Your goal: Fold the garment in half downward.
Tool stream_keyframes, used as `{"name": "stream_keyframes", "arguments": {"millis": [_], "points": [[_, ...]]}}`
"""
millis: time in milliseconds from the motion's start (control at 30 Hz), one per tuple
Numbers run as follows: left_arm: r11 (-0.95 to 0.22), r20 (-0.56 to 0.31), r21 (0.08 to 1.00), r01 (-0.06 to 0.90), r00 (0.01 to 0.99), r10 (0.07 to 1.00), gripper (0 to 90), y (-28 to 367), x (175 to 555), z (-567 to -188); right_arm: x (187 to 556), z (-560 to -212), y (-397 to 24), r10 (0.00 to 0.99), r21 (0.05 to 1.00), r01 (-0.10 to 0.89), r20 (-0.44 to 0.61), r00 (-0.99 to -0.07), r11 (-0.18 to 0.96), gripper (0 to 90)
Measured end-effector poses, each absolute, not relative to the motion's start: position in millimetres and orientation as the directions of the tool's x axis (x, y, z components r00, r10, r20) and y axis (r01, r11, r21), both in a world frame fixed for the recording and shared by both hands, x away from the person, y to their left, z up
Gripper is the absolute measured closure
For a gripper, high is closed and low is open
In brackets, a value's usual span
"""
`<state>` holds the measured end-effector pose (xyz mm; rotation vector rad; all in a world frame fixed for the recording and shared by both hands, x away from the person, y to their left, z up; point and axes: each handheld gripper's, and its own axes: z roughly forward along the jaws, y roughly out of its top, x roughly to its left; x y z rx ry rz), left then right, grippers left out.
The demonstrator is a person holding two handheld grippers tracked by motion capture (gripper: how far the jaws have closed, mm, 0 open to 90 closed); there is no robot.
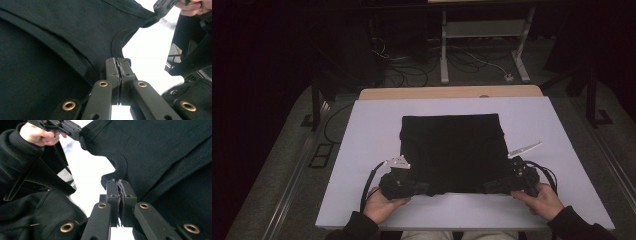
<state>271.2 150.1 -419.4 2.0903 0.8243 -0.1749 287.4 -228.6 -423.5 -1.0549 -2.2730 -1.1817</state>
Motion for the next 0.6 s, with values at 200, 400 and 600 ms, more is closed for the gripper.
{"name": "stream_keyframes", "arguments": {"millis": [200,400,600], "points": [[-0.416,-0.415,0.652,0.634,0.757,0.504,87.1,149.2,272.2,-423.4,287.1,-426.5,-227.5,0.459,0.524,0.763,0.609,-0.647,0.379,85.5],[-0.412,-0.417,0.648,0.641,0.751,0.513,85.2,151.0,273.2,-425.5,286.8,-427.1,-226.7,0.467,0.517,0.769,0.611,-0.640,0.376,84.1],[-0.410,-0.411,0.661,0.629,0.760,0.503,74.5,153.2,272.2,-424.6,285.9,-427.1,-226.1,0.470,0.520,0.766,0.605,-0.642,0.377,76.4]]}}
